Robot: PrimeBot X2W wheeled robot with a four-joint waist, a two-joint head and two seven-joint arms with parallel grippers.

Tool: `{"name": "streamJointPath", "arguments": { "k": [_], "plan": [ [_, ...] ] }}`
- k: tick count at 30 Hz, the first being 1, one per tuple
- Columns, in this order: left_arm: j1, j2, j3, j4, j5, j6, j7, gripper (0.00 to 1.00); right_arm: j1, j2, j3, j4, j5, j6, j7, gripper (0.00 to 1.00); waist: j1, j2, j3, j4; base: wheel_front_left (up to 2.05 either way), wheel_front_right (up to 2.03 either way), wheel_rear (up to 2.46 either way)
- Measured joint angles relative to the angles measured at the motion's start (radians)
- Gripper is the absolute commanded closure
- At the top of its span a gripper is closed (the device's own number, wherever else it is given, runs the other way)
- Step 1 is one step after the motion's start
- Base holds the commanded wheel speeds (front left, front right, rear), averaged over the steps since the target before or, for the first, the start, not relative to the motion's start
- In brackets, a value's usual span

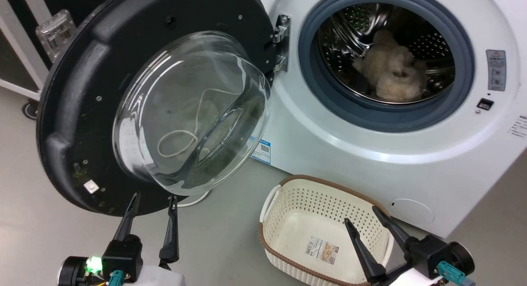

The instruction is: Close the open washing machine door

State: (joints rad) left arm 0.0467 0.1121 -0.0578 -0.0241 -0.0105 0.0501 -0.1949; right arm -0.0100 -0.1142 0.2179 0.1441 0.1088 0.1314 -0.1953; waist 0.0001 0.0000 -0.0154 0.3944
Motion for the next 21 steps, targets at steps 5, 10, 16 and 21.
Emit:
{"name": "streamJointPath", "arguments": {
  "k": [5, 10, 16, 21],
  "plan": [
    [0.000, 0.005, -0.007, 0.000, -0.002, -0.001, -0.009, 1.00, 0.000, 0.000, 0.009, 0.005, 0.007, 0.000, -0.009, 0.00, 0.0000, 0.0000, -0.002, 0.019, 0.00, 0.00, 0.00],
    [-0.017, 0.002, 0.072, -0.067, -0.086, -0.010, -0.029, 1.00, 0.002, 0.002, -0.005, 0.007, 0.011, 0.000, -0.028, 0.00, -0.0001, 0.0000, -0.010, 0.051, 0.00, 0.00, 0.00],
    [-0.117, 0.032, 0.267, -0.134, -0.197, -0.024, -0.044, 1.00, 0.008, 0.004, -0.003, -0.001, 0.006, 0.000, -0.040, 0.00, -0.0001, 0.0000, 0.017, 0.043, 0.00, 0.00, 0.00],
    [-0.306, 0.128, 0.505, -0.020, -0.485, -0.054, 0.021, 1.00, -0.005, -0.018, 0.015, 0.003, 0.008, 0.000, -0.054, 0.00, 0.0001, 0.0000, 0.082, 0.005, 0.00, 0.00, 0.00]
  ]
}}
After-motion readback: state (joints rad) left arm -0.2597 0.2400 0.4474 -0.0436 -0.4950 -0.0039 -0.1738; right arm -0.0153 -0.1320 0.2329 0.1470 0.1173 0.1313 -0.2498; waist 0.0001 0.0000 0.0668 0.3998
